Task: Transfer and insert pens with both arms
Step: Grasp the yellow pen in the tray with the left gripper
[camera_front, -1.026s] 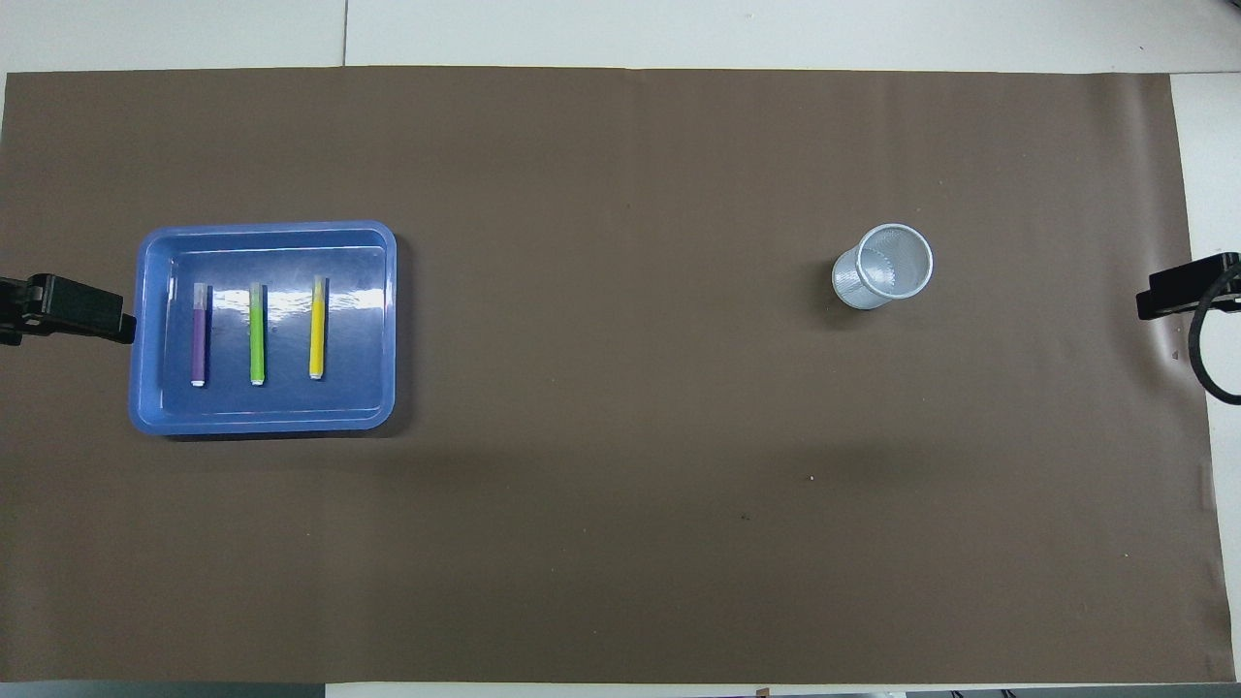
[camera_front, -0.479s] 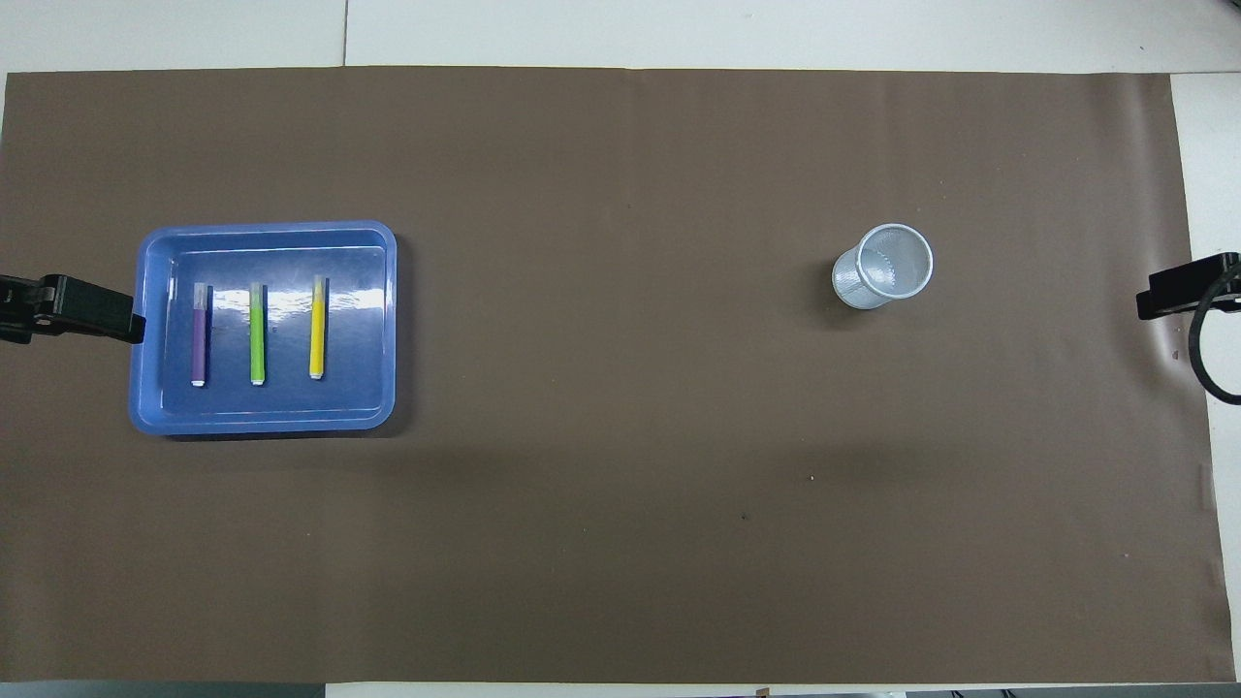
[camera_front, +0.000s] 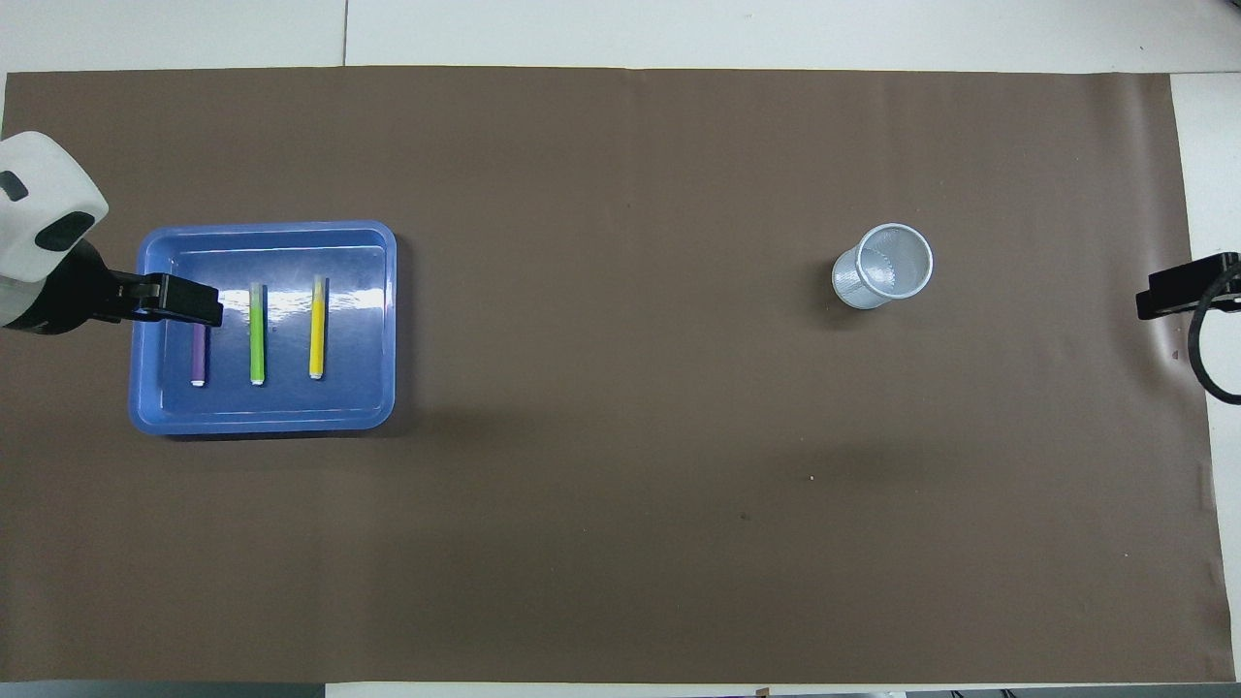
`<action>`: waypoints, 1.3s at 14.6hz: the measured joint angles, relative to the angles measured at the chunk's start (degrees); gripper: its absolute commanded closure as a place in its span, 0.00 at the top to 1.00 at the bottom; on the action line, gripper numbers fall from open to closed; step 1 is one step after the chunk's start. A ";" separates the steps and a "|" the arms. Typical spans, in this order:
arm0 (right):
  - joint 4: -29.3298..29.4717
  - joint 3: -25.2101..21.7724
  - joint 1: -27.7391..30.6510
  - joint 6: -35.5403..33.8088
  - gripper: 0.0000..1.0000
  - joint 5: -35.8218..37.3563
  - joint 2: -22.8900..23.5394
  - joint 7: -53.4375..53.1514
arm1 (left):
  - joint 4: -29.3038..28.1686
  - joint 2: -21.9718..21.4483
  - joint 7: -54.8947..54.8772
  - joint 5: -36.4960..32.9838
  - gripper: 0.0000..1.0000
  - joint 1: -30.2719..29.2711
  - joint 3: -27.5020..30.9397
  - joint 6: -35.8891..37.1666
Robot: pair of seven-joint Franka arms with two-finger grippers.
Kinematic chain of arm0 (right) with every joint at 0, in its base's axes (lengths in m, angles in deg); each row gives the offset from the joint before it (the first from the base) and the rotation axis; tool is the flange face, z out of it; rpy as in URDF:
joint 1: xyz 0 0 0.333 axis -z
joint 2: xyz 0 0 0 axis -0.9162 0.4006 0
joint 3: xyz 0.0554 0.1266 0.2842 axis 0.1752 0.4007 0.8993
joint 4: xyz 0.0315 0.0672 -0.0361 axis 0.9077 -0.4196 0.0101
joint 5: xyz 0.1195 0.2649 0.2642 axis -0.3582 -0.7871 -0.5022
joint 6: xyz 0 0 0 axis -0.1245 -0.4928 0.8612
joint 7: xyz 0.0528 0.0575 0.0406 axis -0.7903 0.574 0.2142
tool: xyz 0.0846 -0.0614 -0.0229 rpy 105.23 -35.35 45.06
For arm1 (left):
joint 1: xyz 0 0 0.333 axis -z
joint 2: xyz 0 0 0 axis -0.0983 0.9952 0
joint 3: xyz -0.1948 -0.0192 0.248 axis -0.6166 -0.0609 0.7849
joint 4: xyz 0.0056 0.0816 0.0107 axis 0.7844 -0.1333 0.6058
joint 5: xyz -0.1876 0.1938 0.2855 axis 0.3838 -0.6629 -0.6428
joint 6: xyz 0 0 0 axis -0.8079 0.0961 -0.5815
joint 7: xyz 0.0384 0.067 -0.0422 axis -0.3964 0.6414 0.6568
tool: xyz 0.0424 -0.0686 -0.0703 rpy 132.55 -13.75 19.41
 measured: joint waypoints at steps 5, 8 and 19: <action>0.00 0.00 0.00 0.00 1.00 0.00 0.00 0.00 | -8.63 3.57 -0.02 -0.01 1.00 0.00 0.01 -13.29; 0.00 0.00 0.00 0.00 1.00 0.00 0.00 0.00 | -9.45 8.79 -0.07 -0.03 1.00 0.00 0.00 -20.08; 0.00 0.00 0.00 0.00 1.00 0.00 0.00 0.00 | -13.96 19.12 -1.14 -0.12 0.77 0.63 -0.05 -34.69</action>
